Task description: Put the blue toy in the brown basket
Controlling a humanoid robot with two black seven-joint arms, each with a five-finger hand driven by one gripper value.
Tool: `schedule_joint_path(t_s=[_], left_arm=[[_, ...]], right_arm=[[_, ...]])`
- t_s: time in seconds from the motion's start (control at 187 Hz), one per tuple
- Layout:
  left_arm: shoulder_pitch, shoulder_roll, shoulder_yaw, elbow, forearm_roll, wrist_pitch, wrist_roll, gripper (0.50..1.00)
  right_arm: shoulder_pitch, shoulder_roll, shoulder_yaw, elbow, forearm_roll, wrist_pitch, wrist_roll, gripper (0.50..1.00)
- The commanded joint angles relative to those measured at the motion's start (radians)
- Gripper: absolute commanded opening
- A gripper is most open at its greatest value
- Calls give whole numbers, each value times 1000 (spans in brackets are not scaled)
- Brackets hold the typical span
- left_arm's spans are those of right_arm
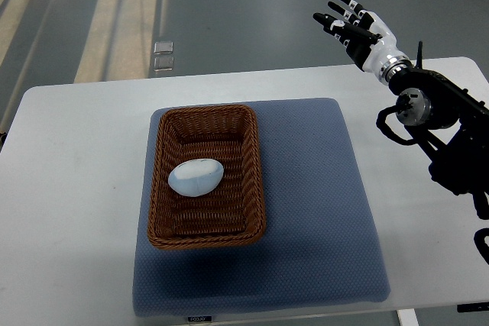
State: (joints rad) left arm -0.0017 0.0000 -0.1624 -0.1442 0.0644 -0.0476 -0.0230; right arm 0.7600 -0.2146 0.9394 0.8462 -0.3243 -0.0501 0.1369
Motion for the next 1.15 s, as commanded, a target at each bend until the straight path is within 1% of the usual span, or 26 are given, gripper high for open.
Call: schedule_joint_path(t_s=[0.0,0.112,0.235,0.283,0.395,0.502,0.668,0.828,1.09,1.144], left_arm=[[0,0,0,0,0,0,0,1000],[0,0,0,0,0,0,0,1000],[0,0,0,0,0,0,0,1000],[0,0,0,0,0,0,0,1000],[0,0,0,0,0,0,0,1000],[0,0,0,0,0,0,0,1000],[0,0,1,0,0,0,0,1000],[0,0,0,0,0,0,0,1000],[0,0,0,0,0,0,0,1000],[5,0,0,2,0,0,0,1000]], right_arm=[[-41,0,22,-9,33,10,17,911],[-79,18,45,-21,97,59,44,911],[-94,41,48,-30,152,95,50,911],[-102,41,47,-38,149,102,75,911],[-110,52,32,-67,143,104,121,911],[-110,72,32,-85,139,102,124,911],[-113,75,24,-108,137,102,139,911],[-123,77,24,-131,134,99,141,913],[-131,80,29,-131,134,101,141,913],[-131,80,29,-130,134,98,153,913]])
